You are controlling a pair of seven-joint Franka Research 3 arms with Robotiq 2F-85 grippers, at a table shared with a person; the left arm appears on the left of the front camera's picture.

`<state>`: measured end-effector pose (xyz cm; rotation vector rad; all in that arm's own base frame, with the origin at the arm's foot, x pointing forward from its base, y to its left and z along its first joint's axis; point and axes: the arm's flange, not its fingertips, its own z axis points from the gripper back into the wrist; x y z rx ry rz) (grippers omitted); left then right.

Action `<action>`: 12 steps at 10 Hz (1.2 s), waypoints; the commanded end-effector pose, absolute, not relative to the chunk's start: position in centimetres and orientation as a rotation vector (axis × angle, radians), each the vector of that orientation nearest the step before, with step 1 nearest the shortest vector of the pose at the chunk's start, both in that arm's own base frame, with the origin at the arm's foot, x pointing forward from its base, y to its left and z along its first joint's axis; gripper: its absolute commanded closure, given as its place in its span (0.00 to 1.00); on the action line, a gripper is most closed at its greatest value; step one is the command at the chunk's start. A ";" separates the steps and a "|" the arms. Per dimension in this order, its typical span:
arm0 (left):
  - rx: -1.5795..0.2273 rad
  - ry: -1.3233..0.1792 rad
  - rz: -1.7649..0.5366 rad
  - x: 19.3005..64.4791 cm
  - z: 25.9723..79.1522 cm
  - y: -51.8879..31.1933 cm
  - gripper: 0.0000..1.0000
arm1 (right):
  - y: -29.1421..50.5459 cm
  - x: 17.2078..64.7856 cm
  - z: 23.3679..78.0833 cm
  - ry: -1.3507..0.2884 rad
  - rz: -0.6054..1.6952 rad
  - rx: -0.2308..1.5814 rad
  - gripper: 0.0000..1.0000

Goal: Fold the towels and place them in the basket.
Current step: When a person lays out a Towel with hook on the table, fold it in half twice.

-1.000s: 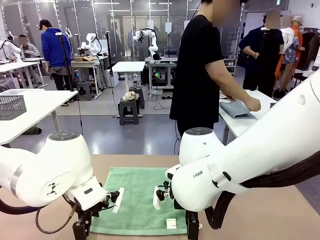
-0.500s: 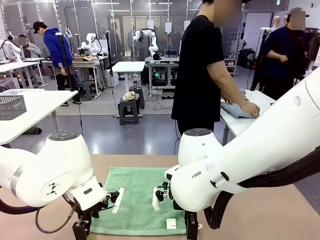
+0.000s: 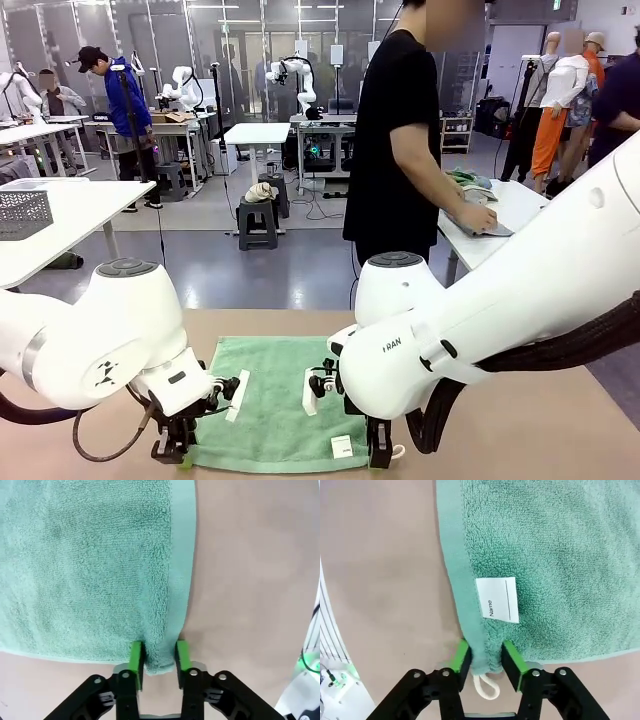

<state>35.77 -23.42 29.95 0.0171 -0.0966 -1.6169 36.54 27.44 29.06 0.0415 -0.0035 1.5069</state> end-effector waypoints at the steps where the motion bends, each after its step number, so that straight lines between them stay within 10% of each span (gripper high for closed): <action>1: 0.019 -0.110 -1.635 33.4 29.0 -21.7 0.86 | 27.0 36.4 28.3 0.009 1.521 0.039 0.86; 2: 0.023 -0.112 -1.636 33.4 29.0 -21.7 0.99 | 27.0 36.4 28.3 0.013 1.520 0.037 0.76; 3: 0.024 -0.112 -1.637 33.4 29.0 -21.7 1.00 | 27.0 36.4 28.4 0.017 1.520 0.034 1.00; 12: 0.006 -0.124 -1.649 33.5 29.3 -22.0 1.00 | 26.7 36.5 29.6 -0.006 1.530 0.043 1.00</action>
